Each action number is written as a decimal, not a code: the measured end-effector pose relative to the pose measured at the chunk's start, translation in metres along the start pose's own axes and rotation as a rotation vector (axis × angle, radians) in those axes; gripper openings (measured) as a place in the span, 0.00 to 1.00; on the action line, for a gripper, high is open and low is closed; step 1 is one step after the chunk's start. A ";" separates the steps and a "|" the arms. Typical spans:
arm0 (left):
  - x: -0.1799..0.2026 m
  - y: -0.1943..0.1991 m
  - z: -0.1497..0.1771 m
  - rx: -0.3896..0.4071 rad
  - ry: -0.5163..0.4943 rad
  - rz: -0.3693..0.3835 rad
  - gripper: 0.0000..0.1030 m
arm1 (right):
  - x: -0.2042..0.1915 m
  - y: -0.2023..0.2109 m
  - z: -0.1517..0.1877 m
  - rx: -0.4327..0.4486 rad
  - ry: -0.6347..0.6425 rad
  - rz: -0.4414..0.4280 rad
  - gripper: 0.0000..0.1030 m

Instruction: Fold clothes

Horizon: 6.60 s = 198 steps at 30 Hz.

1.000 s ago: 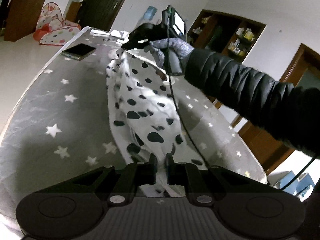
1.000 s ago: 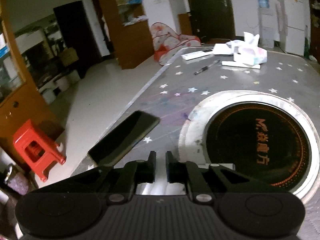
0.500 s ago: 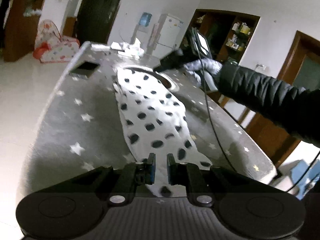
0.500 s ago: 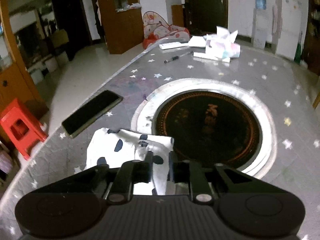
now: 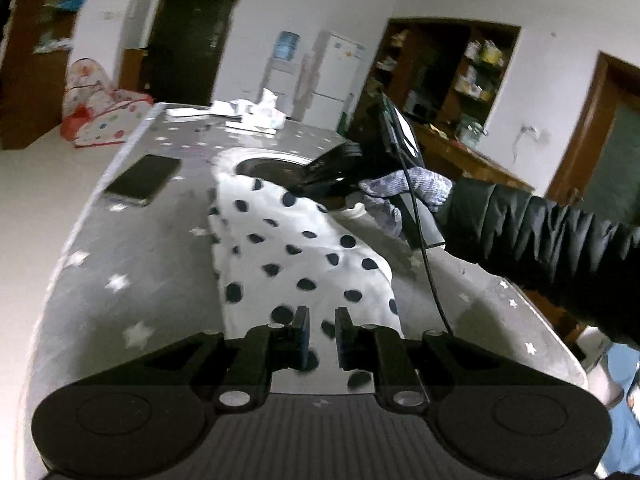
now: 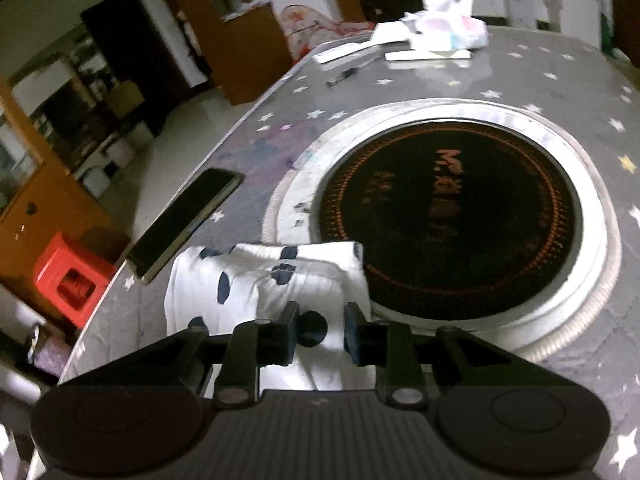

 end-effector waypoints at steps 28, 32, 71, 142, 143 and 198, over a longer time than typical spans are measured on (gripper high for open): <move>-0.022 -0.079 0.011 -0.157 -0.009 -0.031 0.15 | -0.074 -0.053 0.001 -0.002 0.280 -0.065 0.18; -0.021 -0.079 0.012 -0.155 -0.009 -0.028 0.15 | -0.074 -0.044 -0.021 0.118 0.175 -0.114 0.18; -0.025 -0.079 0.014 -0.133 0.010 -0.023 0.16 | -0.040 0.007 -0.003 -0.016 0.189 -0.009 0.23; -0.011 -0.099 -0.005 -0.153 -0.097 -0.209 0.26 | 0.039 0.133 0.153 -0.045 0.218 -0.058 0.07; -0.012 -0.097 -0.006 -0.155 -0.105 -0.222 0.26 | 0.036 0.138 0.150 -0.019 0.230 -0.043 0.09; 0.024 -0.040 0.047 -0.164 -0.270 -0.224 0.19 | -0.067 0.149 0.243 -0.072 0.535 -0.097 0.34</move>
Point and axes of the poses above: each gripper's, at about its wrist camera, not at the fingertips, and y roughly against the way its jaws point, x to its right, z to its underside, the point moved 4 cm from there along -y, roughly the way its jaws point, and after that the axes turned 8 degrees about -y, right-handed, at the moved point
